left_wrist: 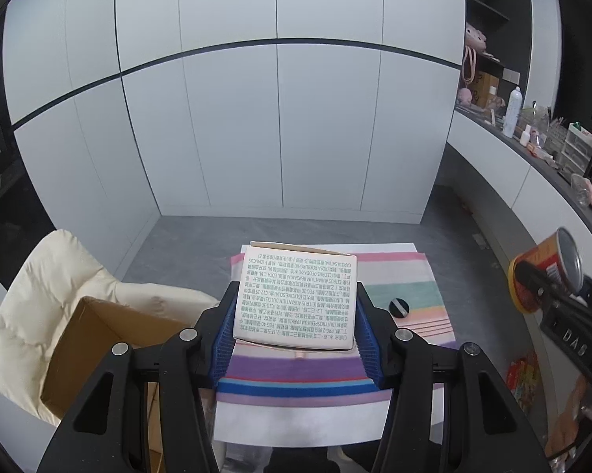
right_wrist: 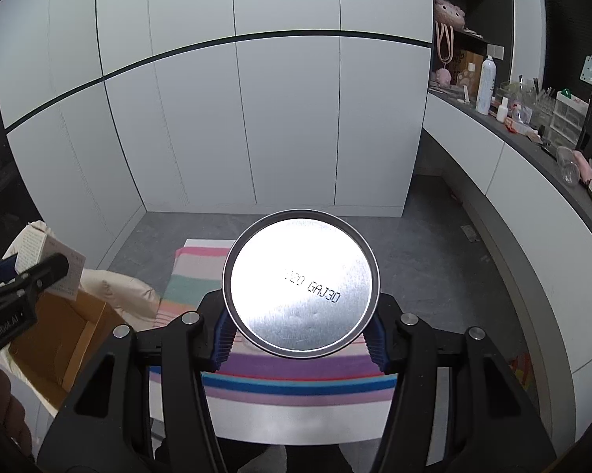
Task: Organize objects
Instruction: 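Lift the cream box with the left tool while the right tool lifts the red can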
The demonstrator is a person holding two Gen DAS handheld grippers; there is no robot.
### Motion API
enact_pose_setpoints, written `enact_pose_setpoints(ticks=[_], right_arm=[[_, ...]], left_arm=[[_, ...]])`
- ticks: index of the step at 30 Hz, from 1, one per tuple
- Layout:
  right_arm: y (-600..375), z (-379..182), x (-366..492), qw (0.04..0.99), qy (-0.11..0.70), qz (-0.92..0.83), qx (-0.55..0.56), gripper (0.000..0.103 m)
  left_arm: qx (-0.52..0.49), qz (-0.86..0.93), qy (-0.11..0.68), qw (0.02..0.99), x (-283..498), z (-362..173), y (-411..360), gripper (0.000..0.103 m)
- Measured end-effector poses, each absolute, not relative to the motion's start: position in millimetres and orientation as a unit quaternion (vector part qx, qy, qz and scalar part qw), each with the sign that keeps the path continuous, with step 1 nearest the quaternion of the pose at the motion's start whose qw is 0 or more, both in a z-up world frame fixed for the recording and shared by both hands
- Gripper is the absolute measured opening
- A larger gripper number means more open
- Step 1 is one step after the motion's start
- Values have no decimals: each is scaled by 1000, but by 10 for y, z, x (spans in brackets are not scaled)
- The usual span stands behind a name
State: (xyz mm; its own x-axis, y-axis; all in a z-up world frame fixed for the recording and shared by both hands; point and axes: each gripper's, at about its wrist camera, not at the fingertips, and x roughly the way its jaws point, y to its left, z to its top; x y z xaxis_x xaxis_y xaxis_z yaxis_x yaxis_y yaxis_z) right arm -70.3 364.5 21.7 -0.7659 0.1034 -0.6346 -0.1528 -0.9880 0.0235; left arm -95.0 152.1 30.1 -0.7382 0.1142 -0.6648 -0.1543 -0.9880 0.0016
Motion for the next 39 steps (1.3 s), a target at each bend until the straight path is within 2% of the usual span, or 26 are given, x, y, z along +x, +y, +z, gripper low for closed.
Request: enact_pose_setpoints(ticks=[21, 27, 39], right_arm=[[3427, -54, 422, 45, 46, 934, -350, 56], [3265, -188, 657, 21, 31, 934, -354, 56], [3043, -571, 1045, -24, 17, 917, -397, 56]], left_arm=[[-331, 939, 38, 87, 257, 419, 1204, 54], [-310, 947, 55, 61, 519, 264, 1087, 54], [-359, 930, 49, 63, 844, -239, 821, 54]])
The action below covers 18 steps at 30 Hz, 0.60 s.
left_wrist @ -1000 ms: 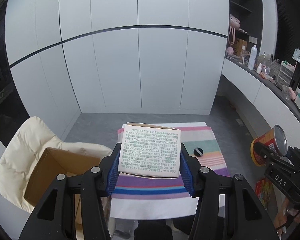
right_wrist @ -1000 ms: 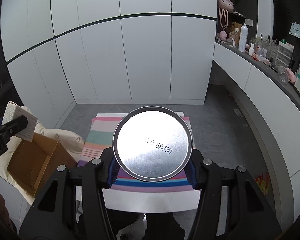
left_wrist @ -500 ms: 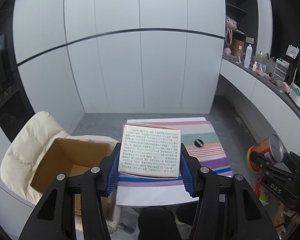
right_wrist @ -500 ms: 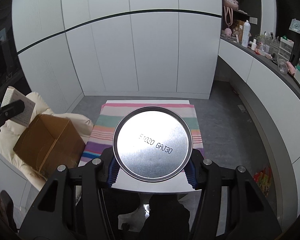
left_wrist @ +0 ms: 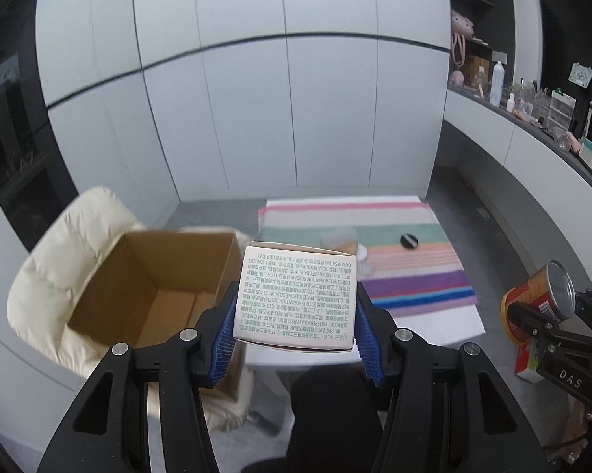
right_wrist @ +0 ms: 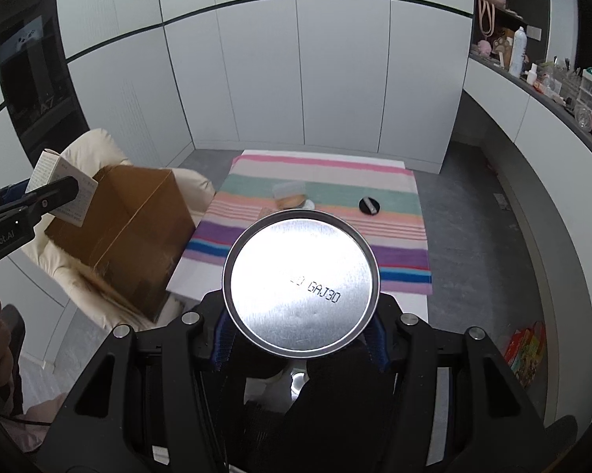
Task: Organize objects
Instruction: 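Lift the cream box with the left tool while the right tool lifts the red can, then carry the cream box with the left tool while the right tool carries the can over the cardboard box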
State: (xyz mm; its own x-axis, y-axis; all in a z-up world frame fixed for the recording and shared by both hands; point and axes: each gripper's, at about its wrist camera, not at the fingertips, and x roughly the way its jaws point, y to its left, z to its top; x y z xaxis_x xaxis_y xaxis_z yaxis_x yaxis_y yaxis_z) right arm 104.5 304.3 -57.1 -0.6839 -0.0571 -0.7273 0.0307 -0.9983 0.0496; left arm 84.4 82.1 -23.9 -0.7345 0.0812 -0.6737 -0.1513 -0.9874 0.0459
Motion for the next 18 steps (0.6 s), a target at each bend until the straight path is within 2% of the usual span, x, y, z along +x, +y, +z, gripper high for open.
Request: enact_pose_setpoints(ticks=[7, 18], right_arm=[[2987, -677, 1272, 49, -25, -906, 421, 56], [2946, -673, 1439, 40, -23, -910, 413, 56]], left_arm=[[-370, 927, 40, 47, 1111, -478, 634, 54], [-381, 922, 40, 49, 1074, -593, 632, 54]])
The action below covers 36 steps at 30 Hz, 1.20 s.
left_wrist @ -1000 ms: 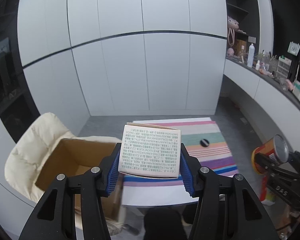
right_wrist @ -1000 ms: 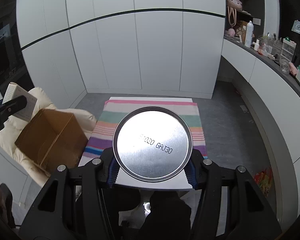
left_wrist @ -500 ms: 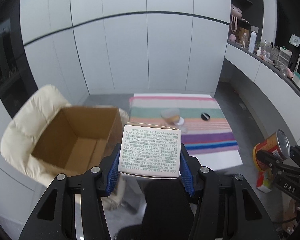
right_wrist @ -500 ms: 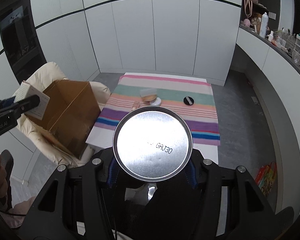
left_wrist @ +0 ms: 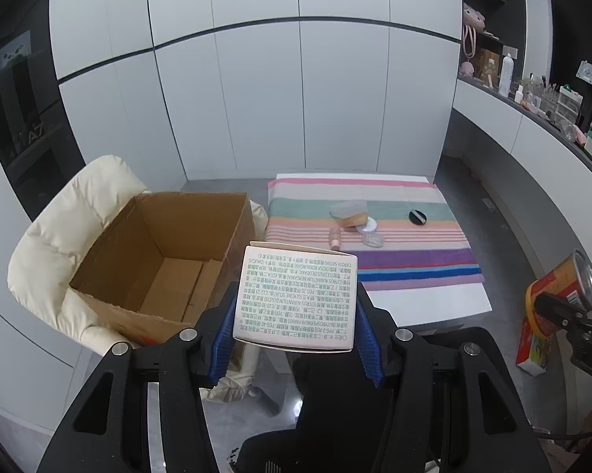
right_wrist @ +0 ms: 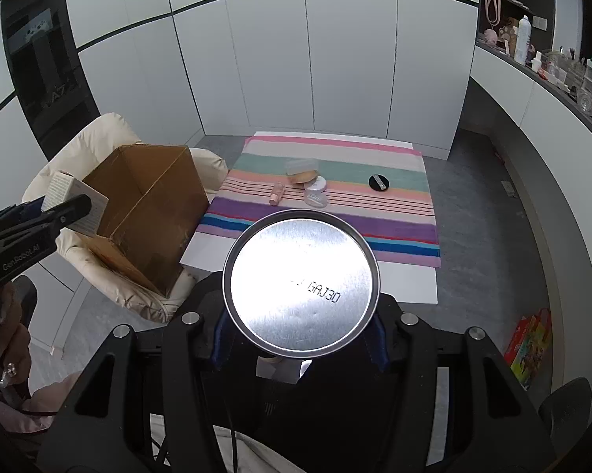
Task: Organize objects
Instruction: 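Carry the cream box with the left tool while the right tool carries the can over the cardboard box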
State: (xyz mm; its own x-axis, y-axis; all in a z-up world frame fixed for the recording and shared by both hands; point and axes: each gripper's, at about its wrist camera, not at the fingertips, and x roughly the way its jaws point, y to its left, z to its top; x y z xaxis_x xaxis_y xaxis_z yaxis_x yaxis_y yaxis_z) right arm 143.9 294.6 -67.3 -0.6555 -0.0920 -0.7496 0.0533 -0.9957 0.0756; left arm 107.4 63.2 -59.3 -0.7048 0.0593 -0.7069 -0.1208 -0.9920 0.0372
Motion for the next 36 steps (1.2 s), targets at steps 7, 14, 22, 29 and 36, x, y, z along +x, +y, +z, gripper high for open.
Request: enact_pose_setpoints(ticks=[7, 14, 22, 29, 36], right_arm=[[2962, -671, 1480, 36, -23, -909, 414, 56], [2872, -720, 1390, 48, -14, -904, 425, 56], [2527, -809, 1283, 95, 7, -896, 433, 56], [2027, -852, 1236, 152, 42, -888, 431, 56], [1444, -911, 1210, 217, 78, -874, 429, 56]], left_arm=[[-393, 918, 32, 50, 1052, -623, 600, 54], [-391, 919, 38, 38, 1117, -636, 527, 54], [-396, 918, 11, -6, 1221, -663, 163, 54], [-396, 917, -11, -53, 1394, -670, -235, 54], [-399, 911, -36, -102, 1588, -691, -650, 54]])
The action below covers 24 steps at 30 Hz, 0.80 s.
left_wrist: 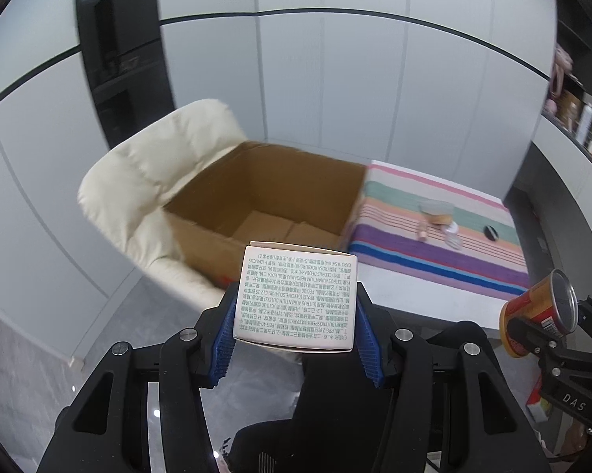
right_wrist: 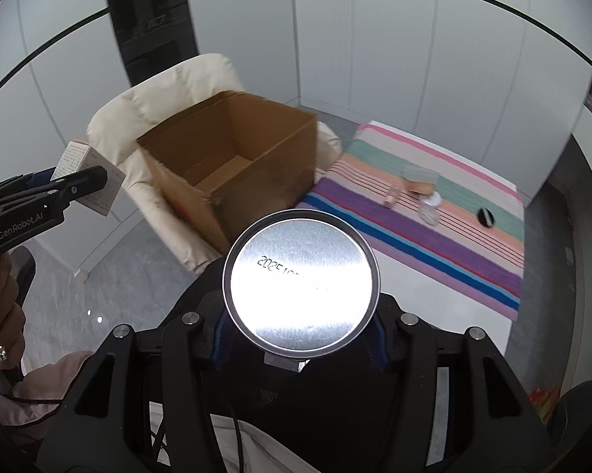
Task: Organize objects
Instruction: 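Carry the cream box with the left tool while the right tool carries the can over the cardboard box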
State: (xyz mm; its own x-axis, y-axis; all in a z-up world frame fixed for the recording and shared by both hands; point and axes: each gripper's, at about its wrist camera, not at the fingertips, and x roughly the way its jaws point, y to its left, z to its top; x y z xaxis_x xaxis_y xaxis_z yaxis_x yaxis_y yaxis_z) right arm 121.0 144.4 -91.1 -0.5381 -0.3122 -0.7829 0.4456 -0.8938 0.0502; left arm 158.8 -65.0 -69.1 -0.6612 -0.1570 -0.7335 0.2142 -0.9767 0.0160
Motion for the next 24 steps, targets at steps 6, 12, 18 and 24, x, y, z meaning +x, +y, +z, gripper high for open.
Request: enact_pose_setpoints(ticks=[6, 12, 18, 24], right_arm=[[1079, -975, 1206, 257, 99, -860, 430, 56], [916, -995, 1214, 276, 111, -854, 426, 56], [905, -1005, 1120, 274, 114, -858, 420, 56], [870, -1047, 912, 264, 114, -860, 422, 56]], left_arm=[[401, -905, 60, 128, 1677, -709, -902, 54], [399, -906, 62, 128, 1653, -707, -930, 54], [398, -908, 54, 122, 1536, -676, -919, 54], [386, -915, 39, 106, 1254, -573, -882, 54]])
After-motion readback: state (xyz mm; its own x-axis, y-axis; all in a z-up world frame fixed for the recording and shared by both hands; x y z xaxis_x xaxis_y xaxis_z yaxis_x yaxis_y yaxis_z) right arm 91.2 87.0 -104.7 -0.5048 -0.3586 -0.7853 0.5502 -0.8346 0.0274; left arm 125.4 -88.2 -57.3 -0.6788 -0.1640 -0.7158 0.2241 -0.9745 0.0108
